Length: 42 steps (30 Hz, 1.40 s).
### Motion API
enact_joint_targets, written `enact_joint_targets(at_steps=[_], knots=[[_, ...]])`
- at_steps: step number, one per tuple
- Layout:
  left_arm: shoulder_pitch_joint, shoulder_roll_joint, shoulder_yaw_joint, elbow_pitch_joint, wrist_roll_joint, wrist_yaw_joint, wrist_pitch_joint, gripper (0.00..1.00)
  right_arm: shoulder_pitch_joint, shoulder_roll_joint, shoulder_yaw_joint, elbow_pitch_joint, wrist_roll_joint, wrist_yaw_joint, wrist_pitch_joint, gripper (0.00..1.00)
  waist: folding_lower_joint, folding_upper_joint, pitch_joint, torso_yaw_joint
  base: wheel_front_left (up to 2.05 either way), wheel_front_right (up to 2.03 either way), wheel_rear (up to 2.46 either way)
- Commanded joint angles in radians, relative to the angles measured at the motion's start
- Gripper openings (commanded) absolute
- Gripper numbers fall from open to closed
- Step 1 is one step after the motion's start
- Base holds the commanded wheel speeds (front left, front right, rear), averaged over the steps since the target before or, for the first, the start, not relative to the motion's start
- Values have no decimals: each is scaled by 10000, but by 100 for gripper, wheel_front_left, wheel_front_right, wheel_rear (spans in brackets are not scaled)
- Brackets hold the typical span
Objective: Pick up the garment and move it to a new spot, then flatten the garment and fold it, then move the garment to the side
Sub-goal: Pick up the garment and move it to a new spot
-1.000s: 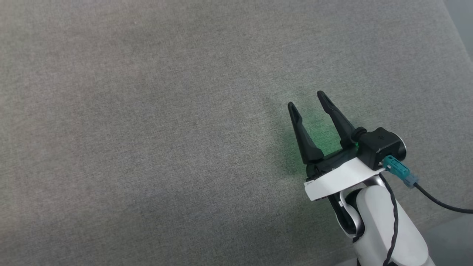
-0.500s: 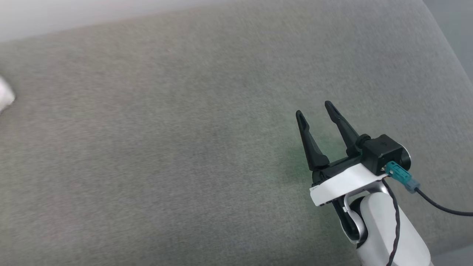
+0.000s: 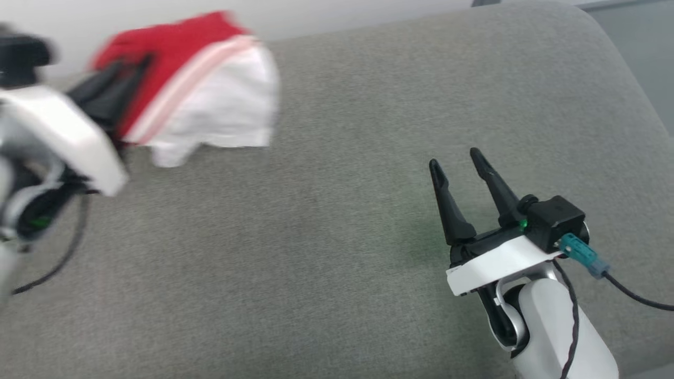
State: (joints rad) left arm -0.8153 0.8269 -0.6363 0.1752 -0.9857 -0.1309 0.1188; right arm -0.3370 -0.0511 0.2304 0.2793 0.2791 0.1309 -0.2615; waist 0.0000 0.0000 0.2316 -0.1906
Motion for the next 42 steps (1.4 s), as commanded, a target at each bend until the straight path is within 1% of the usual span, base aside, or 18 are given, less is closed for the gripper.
enact_joint_targets(at_steps=[1,4,5,7,8,10,12,13,17,19,22,23,26,33,38,42], knots=[[-363,-109,-313,-249,-73,10,54,0,92,-9,-51,-59,117,-3,-51,100,0,0,88,-181,0,0,0],[-1056,-694,-1328,-956,-366,8,55,0,127,-7,-162,-80,215,-3,-51,100,0,0,206,-434,0,0,0],[-1306,-809,-1612,-1161,-530,8,16,0,112,-7,-179,-108,236,-3,-51,100,0,0,270,-531,0,0,0],[-1644,-897,-2321,-1546,-732,9,-32,0,95,-4,-205,-151,306,-3,-51,100,0,0,337,-705,0,0,0],[-1740,-854,-2676,-1650,-887,18,-63,0,109,-6,-234,-180,324,-3,-51,100,0,0,375,-788,0,0,0],[-1896,-608,-3269,-1694,-1194,16,-120,0,112,-4,-279,-225,389,-3,-51,100,0,0,458,-955,0,0,0],[-1840,-188,-3768,-1489,-1492,16,-137,0,128,-7,-316,-241,445,-3,-51,100,0,0,491,-1114,0,0,0],[-1840,-188,-3768,-1489,-1492,16,-137,0,128,-7,-316,-241,445,-3,-51,100,0,0,491,-1114,0,0,0],[-1544,734,-4715,-699,-2124,15,-66,0,232,-4,-351,-292,591,-3,-51,100,0,0,519,-1315,0,0,0],[-1442,1085,-5221,-318,-2342,14,-16,0,277,-5,-315,-312,636,-3,-51,100,0,0,524,-1390,0,0,0],[-1468,1370,-5782,357,-2359,14,-57,0,356,-4,-318,-329,722,-3,-51,100,0,0,566,-1450,0,0,0],[-1582,1461,-6069,780,-1975,14,13,0,333,-7,-323,-364,764,-3,-51,100,0,0,637,-1490,0,0,0],[-1593,1434,-6323,1288,-1454,16,227,0,250,-8,-304,-419,818,-3,-51,100,0,0,763,-1555,0,0,0],[-1466,1164,-6473,2096,-343,15,879,0,58,-7,-200,-593,998,-3,-51,100,0,0,1152,-1786,0,0,0],[-1253,972,-6544,2300,-112,17,1143,0,51,-7,-245,-660,1039,-3,-51,100,0,0,1320,-1925,0,0,0],[-1377,938,-6554,2403,-89,21,939,0,63,-5,-357,-658,968,-3,-51,100,0,0,1320,-1883,0,0,0]])
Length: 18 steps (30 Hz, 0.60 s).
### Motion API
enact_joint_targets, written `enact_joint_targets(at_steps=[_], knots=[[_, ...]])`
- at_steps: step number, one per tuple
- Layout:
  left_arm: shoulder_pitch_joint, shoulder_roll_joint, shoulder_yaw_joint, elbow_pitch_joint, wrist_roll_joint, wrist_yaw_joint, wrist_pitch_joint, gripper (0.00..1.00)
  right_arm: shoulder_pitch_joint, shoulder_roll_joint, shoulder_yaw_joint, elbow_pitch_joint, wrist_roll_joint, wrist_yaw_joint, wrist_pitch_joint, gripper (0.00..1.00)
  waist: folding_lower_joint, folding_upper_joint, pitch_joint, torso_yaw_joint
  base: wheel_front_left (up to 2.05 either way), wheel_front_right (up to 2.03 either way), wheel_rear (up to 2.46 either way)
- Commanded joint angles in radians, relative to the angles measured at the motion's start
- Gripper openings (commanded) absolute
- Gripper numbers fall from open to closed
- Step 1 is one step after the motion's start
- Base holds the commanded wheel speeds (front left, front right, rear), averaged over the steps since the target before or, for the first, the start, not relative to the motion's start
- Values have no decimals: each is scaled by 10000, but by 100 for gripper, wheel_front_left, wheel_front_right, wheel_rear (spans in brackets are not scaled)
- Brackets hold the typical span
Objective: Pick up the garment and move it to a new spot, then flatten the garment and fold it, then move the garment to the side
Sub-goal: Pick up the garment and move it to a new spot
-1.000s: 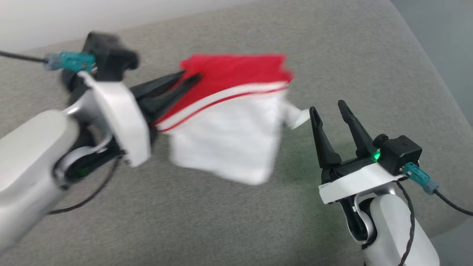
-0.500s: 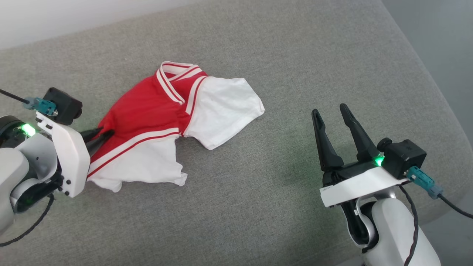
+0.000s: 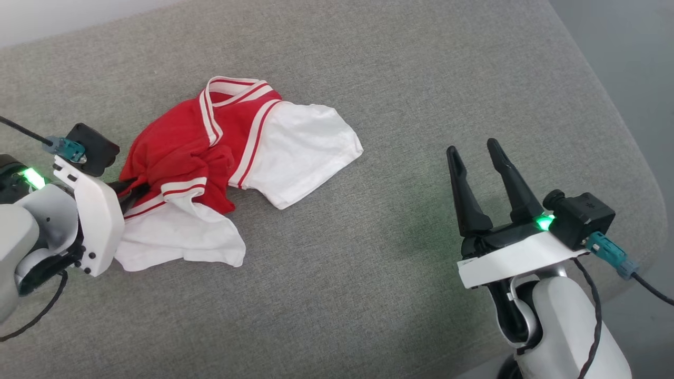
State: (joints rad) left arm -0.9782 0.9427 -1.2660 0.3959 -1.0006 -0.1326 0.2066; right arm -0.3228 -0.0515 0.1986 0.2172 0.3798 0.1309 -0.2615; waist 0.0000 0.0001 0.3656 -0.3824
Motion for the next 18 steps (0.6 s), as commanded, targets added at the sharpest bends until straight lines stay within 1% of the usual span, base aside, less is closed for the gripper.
enact_joint_targets(at_steps=[1,2,3,4,5,7,8,9,13,14,16,18], knots=[[206,-246,-248,193,42,39,-40,0,-76,-1,-80,-22,-84,-3,-51,100,0,-1,-56,79,0,0,0],[189,-265,-238,166,77,37,-169,15,-72,0,-104,-4,-148,-3,-51,100,0,-1,-123,133,0,0,0],[116,-263,-218,135,174,36,-370,46,-69,-1,-142,10,-182,-3,-51,100,0,-1,-179,199,0,0,0],[37,-284,-201,140,182,34,-608,98,-61,-1,-178,31,-243,-3,-51,100,0,-1,-253,288,0,0,0],[-12,-309,-180,123,144,34,-819,100,-54,0,-206,39,-294,-3,-51,100,0,-1,-321,384,0,0,0],[-149,-390,-168,132,88,33,-1297,100,-41,0,-277,82,-429,-3,-51,100,0,-1,-489,619,0,0,0],[-149,-390,-168,132,88,33,-1297,100,-41,0,-277,82,-429,-3,-51,100,0,-1,-489,619,0,0,0],[-230,-520,-149,174,-14,34,-1828,100,-28,-1,-342,147,-575,-3,-51,100,0,-1,-661,861,0,0,0],[-126,-784,-119,410,-447,32,-3124,100,58,-3,-507,303,-877,-3,-51,100,0,-1,-1022,1356,0,0,0],[-126,-784,-119,410,-447,32,-3124,100,58,-3,-507,303,-877,-3,-51,100,0,-1,-1022,1356,0,0,0],[96,-967,-41,599,-718,32,-3852,100,136,-6,-633,369,-999,-3,-51,100,0,-1,-1209,1613,0,0,0],[381,-1174,82,867,-953,32,-4333,100,220,-1,-745,427,-1103,-3,-51,100,0,-1,-1370,1865,0,0,0]])
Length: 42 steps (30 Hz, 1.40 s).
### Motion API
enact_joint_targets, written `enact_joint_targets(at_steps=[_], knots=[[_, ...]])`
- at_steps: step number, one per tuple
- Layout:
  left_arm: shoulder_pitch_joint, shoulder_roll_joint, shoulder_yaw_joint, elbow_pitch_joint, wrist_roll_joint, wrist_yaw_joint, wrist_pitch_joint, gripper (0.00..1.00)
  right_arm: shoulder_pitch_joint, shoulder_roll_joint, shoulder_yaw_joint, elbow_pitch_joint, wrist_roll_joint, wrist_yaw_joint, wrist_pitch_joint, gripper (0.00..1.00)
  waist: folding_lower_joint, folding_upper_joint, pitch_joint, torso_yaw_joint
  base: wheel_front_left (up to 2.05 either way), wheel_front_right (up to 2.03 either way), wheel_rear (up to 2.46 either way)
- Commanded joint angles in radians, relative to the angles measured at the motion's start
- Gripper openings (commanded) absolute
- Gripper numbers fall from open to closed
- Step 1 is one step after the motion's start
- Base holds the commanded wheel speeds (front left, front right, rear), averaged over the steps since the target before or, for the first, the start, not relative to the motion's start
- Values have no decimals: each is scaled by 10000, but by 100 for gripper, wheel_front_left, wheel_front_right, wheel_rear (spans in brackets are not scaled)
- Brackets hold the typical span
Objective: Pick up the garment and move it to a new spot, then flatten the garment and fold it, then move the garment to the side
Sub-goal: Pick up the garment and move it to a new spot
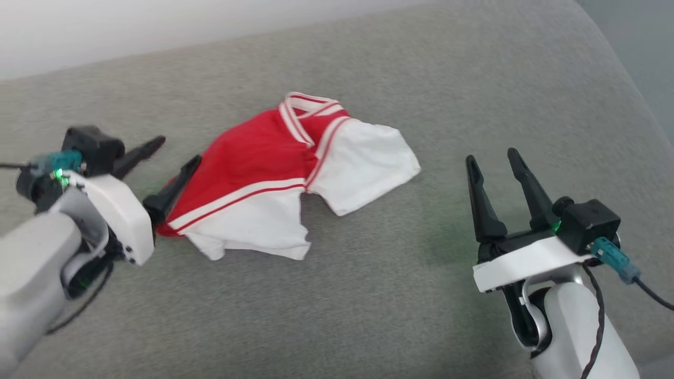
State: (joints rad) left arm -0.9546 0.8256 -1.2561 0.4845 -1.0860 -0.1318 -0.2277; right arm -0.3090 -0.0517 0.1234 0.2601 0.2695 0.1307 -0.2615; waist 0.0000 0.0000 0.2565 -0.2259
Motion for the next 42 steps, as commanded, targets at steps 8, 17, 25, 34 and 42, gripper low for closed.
enact_joint_targets(at_steps=[8,17,25,34,42], knots=[[2415,-1250,2954,691,-167,311,-376,100,507,-5,-647,219,-559,-1,-51,100,0,0,-882,1323,0,0,0],[6097,-3032,7812,221,2386,374,-383,100,1111,-95,-1316,320,-994,-1,-51,100,0,0,-1495,2315,0,0,0],[8628,-4530,10695,-1077,5640,429,-383,100,1668,-249,-1720,216,-954,-1,-51,100,0,0,-1922,2615,0,0,0],[9871,-5693,12275,-2450,8238,182,-383,100,2260,-156,-2230,-508,-1036,-1,-51,100,0,0,-1882,2531,0,0,0],[10008,-6017,12680,-2862,8844,22,-384,100,2570,-47,-2338,-932,-1075,-1,-51,100,0,0,-1805,2411,0,0,0]])
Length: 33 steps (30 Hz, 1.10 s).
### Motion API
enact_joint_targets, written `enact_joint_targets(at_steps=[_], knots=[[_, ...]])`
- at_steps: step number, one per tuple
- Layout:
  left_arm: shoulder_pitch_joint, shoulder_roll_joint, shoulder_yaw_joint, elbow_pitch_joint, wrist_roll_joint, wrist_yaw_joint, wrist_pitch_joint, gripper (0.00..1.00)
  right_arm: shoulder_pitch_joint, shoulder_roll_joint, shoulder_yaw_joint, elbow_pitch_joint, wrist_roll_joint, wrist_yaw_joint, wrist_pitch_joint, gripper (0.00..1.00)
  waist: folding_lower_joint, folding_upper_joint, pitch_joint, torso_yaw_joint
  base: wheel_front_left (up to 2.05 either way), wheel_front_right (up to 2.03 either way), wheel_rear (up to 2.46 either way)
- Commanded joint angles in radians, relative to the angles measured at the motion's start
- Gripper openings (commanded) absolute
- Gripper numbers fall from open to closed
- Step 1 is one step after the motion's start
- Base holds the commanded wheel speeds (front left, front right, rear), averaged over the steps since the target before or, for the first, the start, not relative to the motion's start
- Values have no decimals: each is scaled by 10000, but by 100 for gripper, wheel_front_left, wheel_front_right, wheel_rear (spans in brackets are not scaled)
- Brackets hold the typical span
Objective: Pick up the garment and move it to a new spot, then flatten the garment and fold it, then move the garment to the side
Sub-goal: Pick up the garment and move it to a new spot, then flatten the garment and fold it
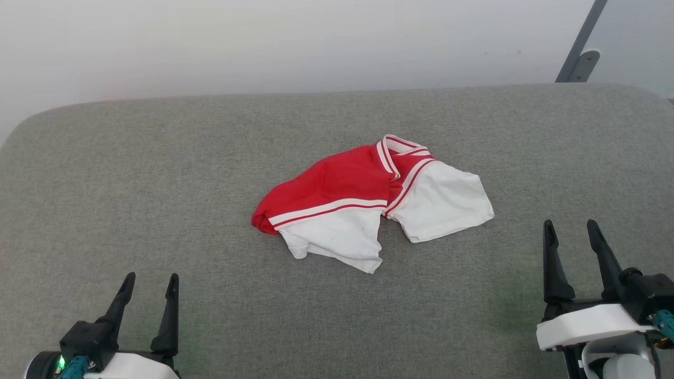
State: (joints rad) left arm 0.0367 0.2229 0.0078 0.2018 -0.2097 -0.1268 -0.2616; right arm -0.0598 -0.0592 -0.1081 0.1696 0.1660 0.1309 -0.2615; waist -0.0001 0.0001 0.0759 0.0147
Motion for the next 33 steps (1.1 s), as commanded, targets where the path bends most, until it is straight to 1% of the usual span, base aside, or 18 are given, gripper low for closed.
enact_joint_targets(at_steps=[1,8,10,12,13,15,17,18,19,20,23,25,28,30,33], knots=[[114,3,47,-38,115,-27,-44,100,91,41,-20,-32,-40,-3,-51,100,1,-1,-1,-14,0,0,0],[105,106,-96,-113,98,-40,-45,100,-4,75,51,26,16,-3,-51,100,1,-1,-11,-123,0,0,0],[-21,152,-289,-217,-15,-42,-45,100,-54,80,52,35,24,-3,-51,100,1,-1,14,-140,0,0,0],[-347,432,-801,-351,-237,-43,-45,100,-147,79,31,9,29,-3,-51,100,1,-1,136,-143,0,0,0],[-811,1086,-1693,-292,-422,-40,-45,100,-255,81,40,3,51,-3,-51,100,1,-1,271,-147,0,0,0],[-1468,1777,-2856,-218,-842,-27,-45,100,-399,82,123,30,77,-3,-51,100,1,-1,411,-185,0,0,0],[-2171,2628,-4497,21,-1741,-29,49,100,-555,77,227,73,73,-3,-51,100,1,-1,520,-282,0,0,0],[-2715,3211,-5438,12,-2156,-29,207,100,-641,73,284,67,95,-3,-51,100,1,-1,587,-362,0,0,0],[-3312,3740,-6157,17,-2559,-17,359,100,-727,73,326,77,141,-3,-51,100,1,-1,652,-451,0,0,0],[-3799,4179,-6988,-42,-3047,-22,594,100,-814,73,391,85,205,-3,-51,100,1,-1,741,-562,0,0,0],[-5327,5226,-9281,-345,-4063,-23,1340,100,-1027,71,566,106,387,-3,-51,100,1,-1,989,-902,0,0,0],[-6329,5701,-10550,-506,-4787,-24,1774,100,-1141,72,657,127,527,-3,-51,100,1,-1,1177,-1142,0,0,0],[-7718,6042,-12168,-645,-5668,-24,2149,100,-1277,75,694,132,705,-3,-51,100,1,-1,1450,-1481,0,0,0],[-8450,6177,-12661,-597,-5994,-24,2388,100,-1359,71,713,141,828,-3,-51,100,1,-1,1617,-1733,0,0,0],[-8919,6182,-12884,-489,-6305,-24,2698,100,-1460,77,767,138,985,-3,-51,100,1,-1,1810,-2087,0,0,0]])
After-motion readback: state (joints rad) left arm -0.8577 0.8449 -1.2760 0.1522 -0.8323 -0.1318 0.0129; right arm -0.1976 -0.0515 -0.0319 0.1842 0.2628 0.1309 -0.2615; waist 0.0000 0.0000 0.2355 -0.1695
